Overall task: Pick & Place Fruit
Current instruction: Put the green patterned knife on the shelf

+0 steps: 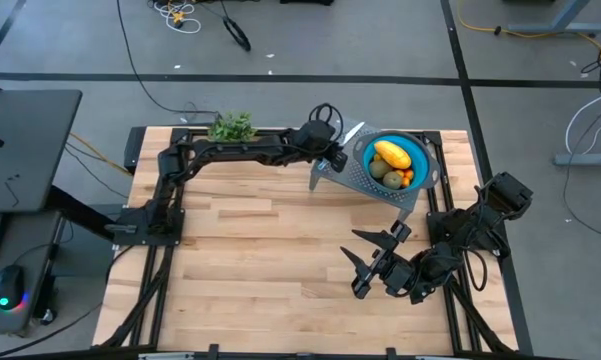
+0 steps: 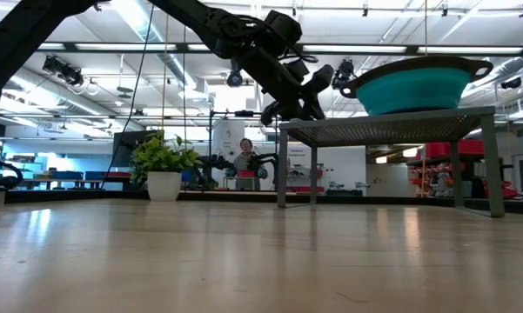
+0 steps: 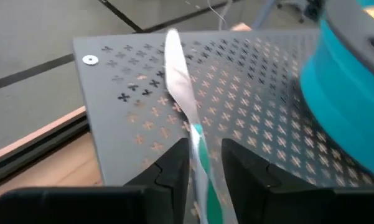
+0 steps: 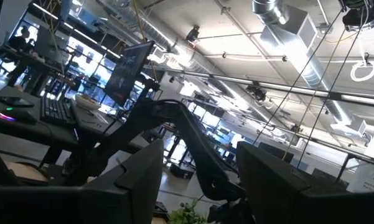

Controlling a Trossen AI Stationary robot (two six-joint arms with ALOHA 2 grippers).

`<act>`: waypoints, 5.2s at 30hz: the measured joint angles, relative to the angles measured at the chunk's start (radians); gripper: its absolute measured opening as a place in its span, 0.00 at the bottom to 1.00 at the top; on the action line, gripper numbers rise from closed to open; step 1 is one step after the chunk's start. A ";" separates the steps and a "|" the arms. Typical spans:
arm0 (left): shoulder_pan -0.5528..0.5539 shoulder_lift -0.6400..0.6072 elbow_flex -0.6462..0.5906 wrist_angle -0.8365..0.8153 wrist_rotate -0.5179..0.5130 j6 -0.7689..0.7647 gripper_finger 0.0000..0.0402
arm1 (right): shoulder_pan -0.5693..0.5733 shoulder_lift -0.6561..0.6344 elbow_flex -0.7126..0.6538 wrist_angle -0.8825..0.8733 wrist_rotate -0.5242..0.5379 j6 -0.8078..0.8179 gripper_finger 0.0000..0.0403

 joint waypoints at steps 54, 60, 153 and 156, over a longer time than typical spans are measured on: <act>0.007 -0.028 0.074 -0.314 0.045 0.253 0.38 | 0.002 0.000 0.000 0.000 0.026 -0.007 0.53; 0.010 -0.028 0.074 -0.314 0.022 0.194 0.27 | 0.002 0.000 0.000 0.000 0.026 -0.007 0.53; 0.040 -0.064 0.101 -0.404 0.281 0.611 0.52 | 0.002 0.000 0.000 0.000 0.079 -0.015 0.53; 0.043 -0.067 0.164 -0.456 0.277 0.670 0.52 | 0.002 0.000 0.000 0.000 0.083 -0.015 0.53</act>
